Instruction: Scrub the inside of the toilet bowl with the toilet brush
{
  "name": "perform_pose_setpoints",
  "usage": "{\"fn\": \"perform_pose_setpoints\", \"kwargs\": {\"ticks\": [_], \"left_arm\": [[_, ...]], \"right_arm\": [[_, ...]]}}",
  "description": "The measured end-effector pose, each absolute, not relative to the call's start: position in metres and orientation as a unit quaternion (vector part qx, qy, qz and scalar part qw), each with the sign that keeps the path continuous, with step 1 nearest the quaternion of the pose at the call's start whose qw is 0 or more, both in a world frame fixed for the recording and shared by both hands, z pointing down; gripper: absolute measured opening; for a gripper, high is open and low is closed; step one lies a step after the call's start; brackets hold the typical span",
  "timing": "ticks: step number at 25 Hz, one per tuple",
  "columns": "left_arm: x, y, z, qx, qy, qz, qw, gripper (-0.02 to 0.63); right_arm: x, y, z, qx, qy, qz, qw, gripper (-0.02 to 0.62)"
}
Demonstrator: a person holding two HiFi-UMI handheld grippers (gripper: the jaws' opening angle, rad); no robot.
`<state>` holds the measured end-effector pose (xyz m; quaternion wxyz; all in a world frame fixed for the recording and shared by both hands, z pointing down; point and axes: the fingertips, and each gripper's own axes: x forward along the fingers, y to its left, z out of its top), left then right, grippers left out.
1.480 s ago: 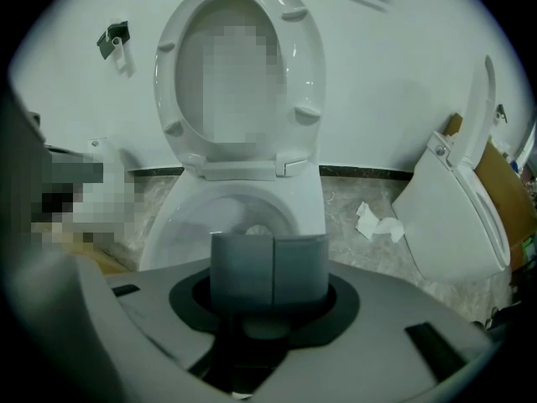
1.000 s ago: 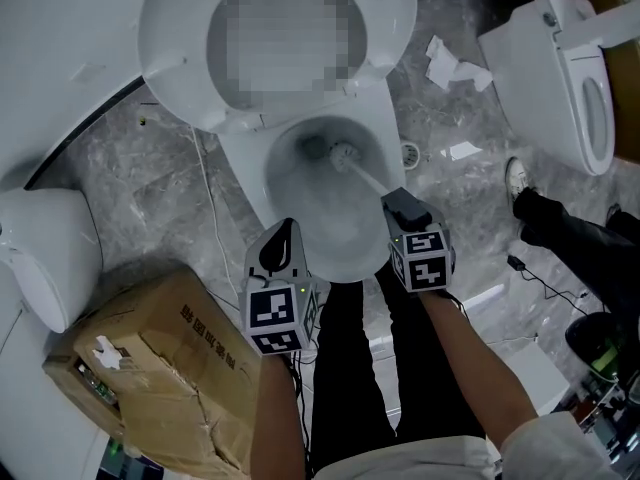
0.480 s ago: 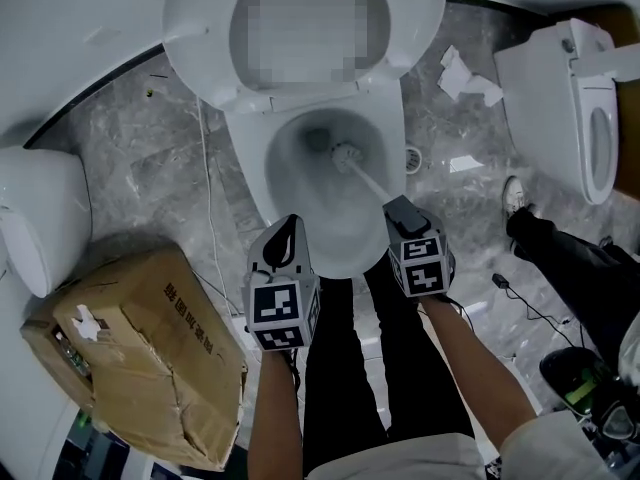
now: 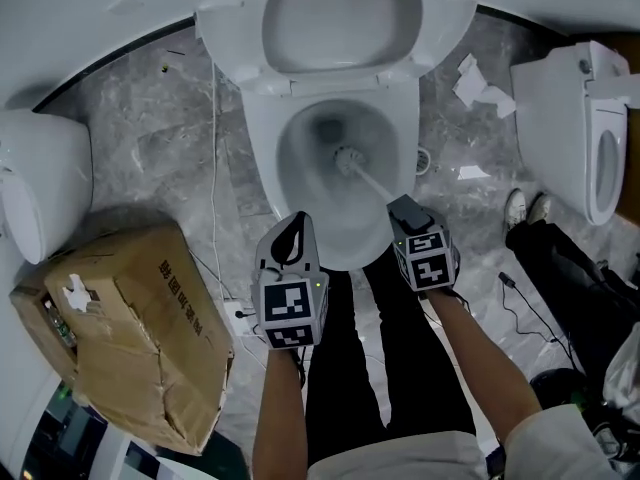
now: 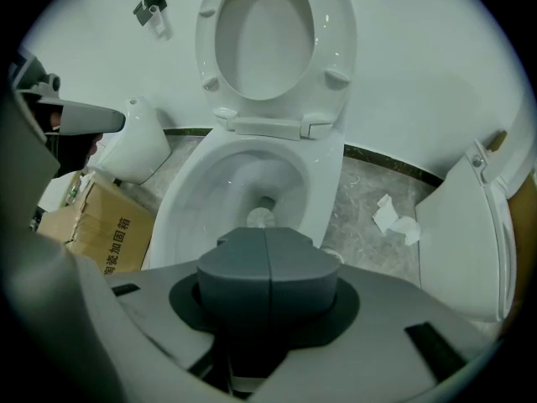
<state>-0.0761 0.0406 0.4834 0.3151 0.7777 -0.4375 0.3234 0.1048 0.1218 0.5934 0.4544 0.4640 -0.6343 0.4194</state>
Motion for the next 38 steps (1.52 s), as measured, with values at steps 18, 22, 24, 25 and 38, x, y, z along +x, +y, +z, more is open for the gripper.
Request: {"fn": "perform_pose_setpoints", "kwargs": {"ticks": [18,22,24,25,38], "left_arm": [[-0.109,0.065,0.485,0.742,-0.489,0.305,0.343,0.021],[-0.115,0.068,0.485,0.736,-0.499,0.3,0.346,0.021],[-0.117,0.069,0.484,0.736,-0.499,0.3,0.344,0.021],[-0.118,0.071,0.484,0.736,-0.499,0.301,0.344,0.021],[-0.144,0.074,0.489,0.713,-0.527,0.295,0.355,0.021]], "right_arm": [[0.068,0.115,0.609,0.408,-0.659,0.422,0.471,0.175],[0.06,0.11,0.609,0.406,-0.663,0.433,0.456,0.175],[0.056,0.107,0.61,0.406,-0.666,0.43,0.455,0.175],[0.054,0.105,0.61,0.406,-0.667,0.428,0.454,0.176],[0.04,0.093,0.613,0.399,-0.675,0.445,0.432,0.176]]}}
